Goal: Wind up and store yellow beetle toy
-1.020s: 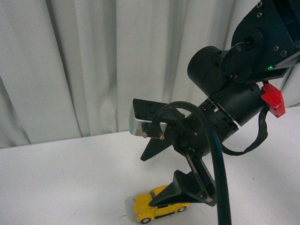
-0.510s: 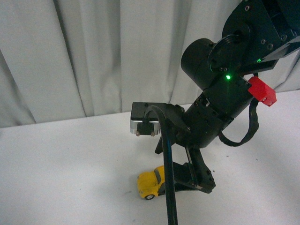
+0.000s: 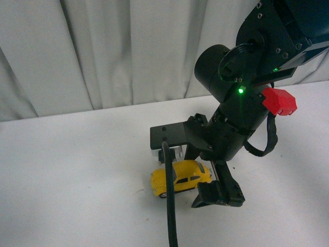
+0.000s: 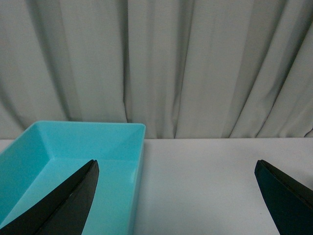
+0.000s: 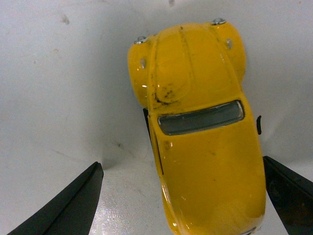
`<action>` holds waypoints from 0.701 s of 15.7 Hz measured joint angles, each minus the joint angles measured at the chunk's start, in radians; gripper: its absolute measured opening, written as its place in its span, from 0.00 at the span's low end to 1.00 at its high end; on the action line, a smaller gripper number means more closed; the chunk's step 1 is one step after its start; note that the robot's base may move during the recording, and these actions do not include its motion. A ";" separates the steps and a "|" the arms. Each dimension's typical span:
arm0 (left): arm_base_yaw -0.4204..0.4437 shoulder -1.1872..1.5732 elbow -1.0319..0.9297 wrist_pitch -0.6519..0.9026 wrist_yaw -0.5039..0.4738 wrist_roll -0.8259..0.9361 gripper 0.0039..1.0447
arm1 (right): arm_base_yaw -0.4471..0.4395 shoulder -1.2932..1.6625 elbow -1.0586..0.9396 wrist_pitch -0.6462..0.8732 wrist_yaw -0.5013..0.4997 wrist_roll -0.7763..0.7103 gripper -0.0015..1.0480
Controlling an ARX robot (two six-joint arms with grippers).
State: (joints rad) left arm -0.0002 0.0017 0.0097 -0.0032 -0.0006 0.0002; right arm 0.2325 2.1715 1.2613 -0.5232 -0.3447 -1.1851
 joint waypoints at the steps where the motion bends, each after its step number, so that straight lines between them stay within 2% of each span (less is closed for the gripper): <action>1: 0.000 0.000 0.000 0.000 0.000 0.000 0.94 | 0.006 0.005 0.005 -0.002 -0.001 -0.047 0.94; 4: 0.000 0.000 0.000 0.000 0.000 0.000 0.94 | 0.031 0.041 0.077 -0.021 -0.021 -0.228 0.94; 7: 0.000 0.000 0.000 0.000 0.000 0.000 0.94 | 0.037 0.043 0.084 -0.037 -0.019 -0.237 0.94; 8: 0.000 0.000 0.000 0.000 0.000 0.000 0.94 | 0.037 0.043 0.084 -0.039 -0.018 -0.233 0.88; 11: 0.000 0.000 0.000 0.000 0.000 0.000 0.94 | 0.037 0.031 0.082 -0.052 -0.003 -0.229 0.53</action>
State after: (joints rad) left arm -0.0002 0.0017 0.0097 -0.0032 -0.0006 0.0002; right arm 0.2691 2.2024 1.3434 -0.5755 -0.3481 -1.4143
